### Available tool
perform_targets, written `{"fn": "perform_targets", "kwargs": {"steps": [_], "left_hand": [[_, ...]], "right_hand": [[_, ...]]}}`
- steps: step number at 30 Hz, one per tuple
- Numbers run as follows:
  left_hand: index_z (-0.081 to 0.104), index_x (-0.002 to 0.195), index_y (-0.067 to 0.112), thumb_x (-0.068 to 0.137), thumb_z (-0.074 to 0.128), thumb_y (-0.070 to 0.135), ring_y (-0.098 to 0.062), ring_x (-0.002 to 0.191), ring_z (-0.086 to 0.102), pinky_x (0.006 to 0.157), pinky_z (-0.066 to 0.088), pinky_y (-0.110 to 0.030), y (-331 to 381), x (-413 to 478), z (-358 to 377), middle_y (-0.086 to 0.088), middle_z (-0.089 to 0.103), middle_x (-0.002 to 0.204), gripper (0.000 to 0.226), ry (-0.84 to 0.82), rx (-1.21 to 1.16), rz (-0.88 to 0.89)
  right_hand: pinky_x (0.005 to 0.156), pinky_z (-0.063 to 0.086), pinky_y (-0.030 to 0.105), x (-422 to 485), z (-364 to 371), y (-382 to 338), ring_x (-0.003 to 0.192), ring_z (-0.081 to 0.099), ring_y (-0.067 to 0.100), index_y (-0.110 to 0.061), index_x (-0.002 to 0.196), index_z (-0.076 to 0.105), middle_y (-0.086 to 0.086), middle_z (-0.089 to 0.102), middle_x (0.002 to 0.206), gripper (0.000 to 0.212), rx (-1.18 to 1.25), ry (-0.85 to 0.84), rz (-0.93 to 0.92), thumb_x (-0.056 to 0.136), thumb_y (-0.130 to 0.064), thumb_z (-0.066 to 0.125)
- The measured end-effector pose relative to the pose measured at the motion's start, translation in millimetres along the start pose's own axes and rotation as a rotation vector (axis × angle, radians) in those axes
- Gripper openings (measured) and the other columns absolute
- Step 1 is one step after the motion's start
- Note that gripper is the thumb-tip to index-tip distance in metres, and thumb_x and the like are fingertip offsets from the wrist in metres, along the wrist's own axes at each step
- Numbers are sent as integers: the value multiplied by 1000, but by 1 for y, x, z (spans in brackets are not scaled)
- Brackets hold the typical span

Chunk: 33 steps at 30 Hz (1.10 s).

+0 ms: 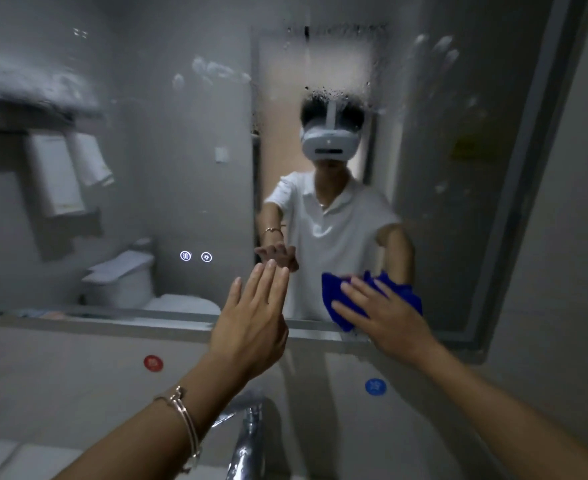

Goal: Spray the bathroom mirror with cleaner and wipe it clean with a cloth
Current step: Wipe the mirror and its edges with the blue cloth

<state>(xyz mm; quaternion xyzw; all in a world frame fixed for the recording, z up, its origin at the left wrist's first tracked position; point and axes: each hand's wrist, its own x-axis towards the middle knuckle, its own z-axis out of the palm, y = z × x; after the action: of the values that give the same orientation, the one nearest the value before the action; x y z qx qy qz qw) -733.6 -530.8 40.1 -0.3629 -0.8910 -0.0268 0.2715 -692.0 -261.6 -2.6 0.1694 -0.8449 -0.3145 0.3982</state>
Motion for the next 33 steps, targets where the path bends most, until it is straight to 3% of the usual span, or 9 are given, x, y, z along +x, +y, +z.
{"fn": "perform_targets", "kwargs": {"steps": [2,6,11,15,19,24,29,31,33], "left_hand": [[-21,140,16,96,32,36,-22,140,-19,111,-9,-40,5,-6,6,-6,-26,146,72,-34,-14,-1],[-28,135,18,96,29,36,-19,136,-25,116,-6,-41,17,-14,15,-6,-31,144,71,-103,-28,7],[-26,136,20,96,33,38,-19,134,-25,112,-8,-39,23,-6,13,-6,-27,147,73,-97,-63,31],[23,145,9,80,58,34,-30,139,27,106,20,-45,21,10,6,-16,22,151,78,6,-50,48],[35,143,6,78,50,30,-30,136,35,105,31,-46,26,26,-3,-17,34,148,71,61,-40,51],[26,146,7,81,47,33,-30,139,30,106,29,-47,34,31,5,-16,28,151,73,26,-29,61],[-24,139,18,97,31,37,-21,140,-21,112,-8,-40,52,42,5,-4,-28,146,72,-49,-27,90],[-16,143,16,96,33,36,-23,141,-14,113,-3,-42,57,45,0,-7,-19,151,71,-17,-23,113],[14,147,11,86,37,36,-27,141,16,109,20,-46,58,44,-6,-14,16,154,69,11,10,152]], "right_hand": [[113,19,47,-25,14,-20,131,37,29,-21,141,34,9,36,144,73,-14,-72,-61,73,-12,59],[113,15,46,-49,29,-39,132,35,27,-20,138,39,6,36,145,106,-25,-258,-160,44,-15,85],[114,13,42,-33,11,-11,128,49,24,-25,136,44,2,52,139,71,-16,-150,-259,71,-17,70],[111,25,47,17,-26,54,132,41,31,-20,137,40,12,50,140,53,42,41,-118,85,-11,43],[105,31,57,77,-79,134,132,39,40,-12,138,42,22,43,143,47,28,176,188,92,-18,45],[106,30,59,102,-82,125,136,33,41,-9,142,40,21,38,146,53,89,287,533,92,-19,53],[104,35,53,115,-65,79,133,40,35,-12,141,44,17,43,145,53,90,264,402,91,-26,54],[105,34,52,113,-63,89,133,40,34,-13,141,44,17,43,144,54,73,288,366,90,-25,55],[102,37,53,101,-64,109,131,42,37,-12,139,44,19,44,143,52,61,362,533,90,-27,51]]}}
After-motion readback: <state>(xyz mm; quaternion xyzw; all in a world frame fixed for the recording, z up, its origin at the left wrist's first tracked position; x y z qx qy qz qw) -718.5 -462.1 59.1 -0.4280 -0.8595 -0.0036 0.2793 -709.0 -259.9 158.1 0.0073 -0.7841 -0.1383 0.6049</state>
